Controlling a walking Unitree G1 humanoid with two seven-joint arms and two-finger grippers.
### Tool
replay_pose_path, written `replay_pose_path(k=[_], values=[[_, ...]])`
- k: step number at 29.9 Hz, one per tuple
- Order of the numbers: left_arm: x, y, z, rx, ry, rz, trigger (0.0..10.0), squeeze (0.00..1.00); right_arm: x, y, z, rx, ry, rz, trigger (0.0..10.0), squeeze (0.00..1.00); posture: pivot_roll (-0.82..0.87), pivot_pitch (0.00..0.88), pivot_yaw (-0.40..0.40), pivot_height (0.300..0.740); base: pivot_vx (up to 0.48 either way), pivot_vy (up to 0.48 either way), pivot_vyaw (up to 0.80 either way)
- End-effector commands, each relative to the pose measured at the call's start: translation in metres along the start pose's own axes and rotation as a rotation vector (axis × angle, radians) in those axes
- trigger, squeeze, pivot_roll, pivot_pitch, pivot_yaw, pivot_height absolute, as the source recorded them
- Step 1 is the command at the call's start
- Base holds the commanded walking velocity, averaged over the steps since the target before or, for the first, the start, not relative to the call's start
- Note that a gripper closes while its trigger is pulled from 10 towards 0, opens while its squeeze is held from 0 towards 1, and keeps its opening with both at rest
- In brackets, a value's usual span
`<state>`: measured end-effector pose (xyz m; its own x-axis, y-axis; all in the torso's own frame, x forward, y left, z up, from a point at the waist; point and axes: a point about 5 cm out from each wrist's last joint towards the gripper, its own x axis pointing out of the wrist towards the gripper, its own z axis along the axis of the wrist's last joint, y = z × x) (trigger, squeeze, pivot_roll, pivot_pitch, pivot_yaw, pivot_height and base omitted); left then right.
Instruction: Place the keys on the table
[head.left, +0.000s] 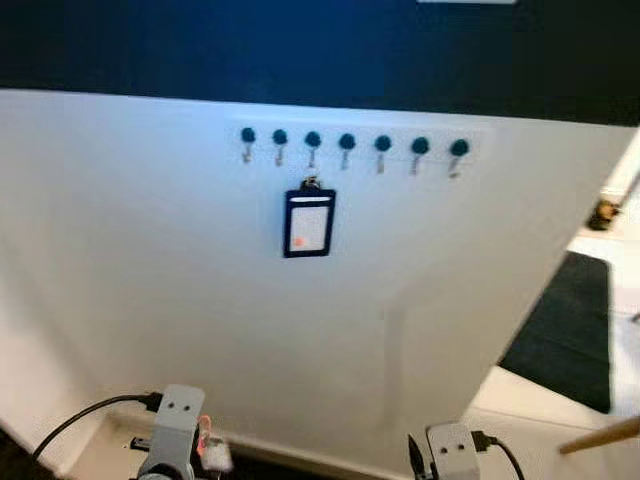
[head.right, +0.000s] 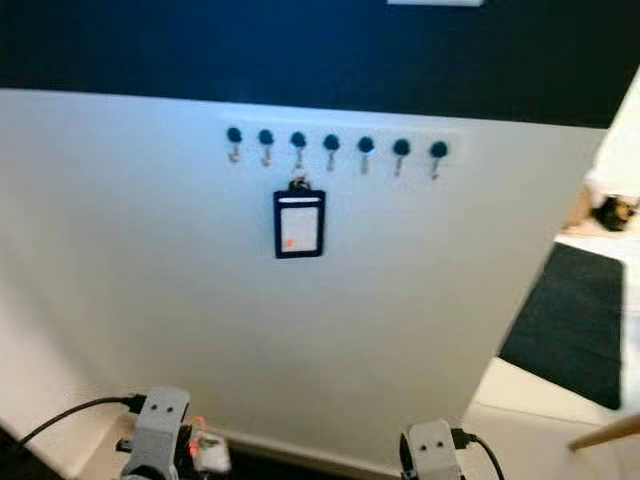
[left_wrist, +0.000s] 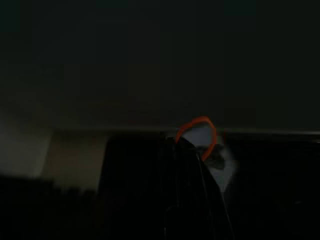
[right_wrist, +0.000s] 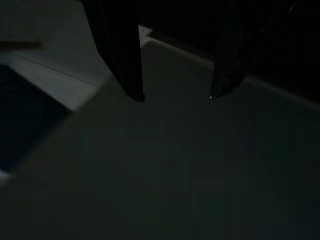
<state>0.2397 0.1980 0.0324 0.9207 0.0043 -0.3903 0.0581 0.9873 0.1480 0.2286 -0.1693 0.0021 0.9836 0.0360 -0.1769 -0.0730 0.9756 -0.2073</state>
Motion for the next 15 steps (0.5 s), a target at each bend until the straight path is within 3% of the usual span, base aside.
replay_pose_path(k=[1, 15], values=[[-0.0024, 0.0024, -0.0090, 0.013, 0.032, 0.009, 10.0, 0.00, -0.0042, 0.0045, -0.0062, 0.005, 0.022, 0.014, 10.0, 0.00, 0.09, 0.140, 0.030, 0.740, 0.000, 0.000, -0.80], [0.0015, -0.0010, -0.0061, 0.012, 0.022, 0.005, 10.0, 0.00, -0.0032, 0.0039, -0.0065, -0.002, 0.020, 0.019, 10.0, 0.00, 0.09, 0.139, 0.027, 0.740, 0.000, 0.000, -0.80]])
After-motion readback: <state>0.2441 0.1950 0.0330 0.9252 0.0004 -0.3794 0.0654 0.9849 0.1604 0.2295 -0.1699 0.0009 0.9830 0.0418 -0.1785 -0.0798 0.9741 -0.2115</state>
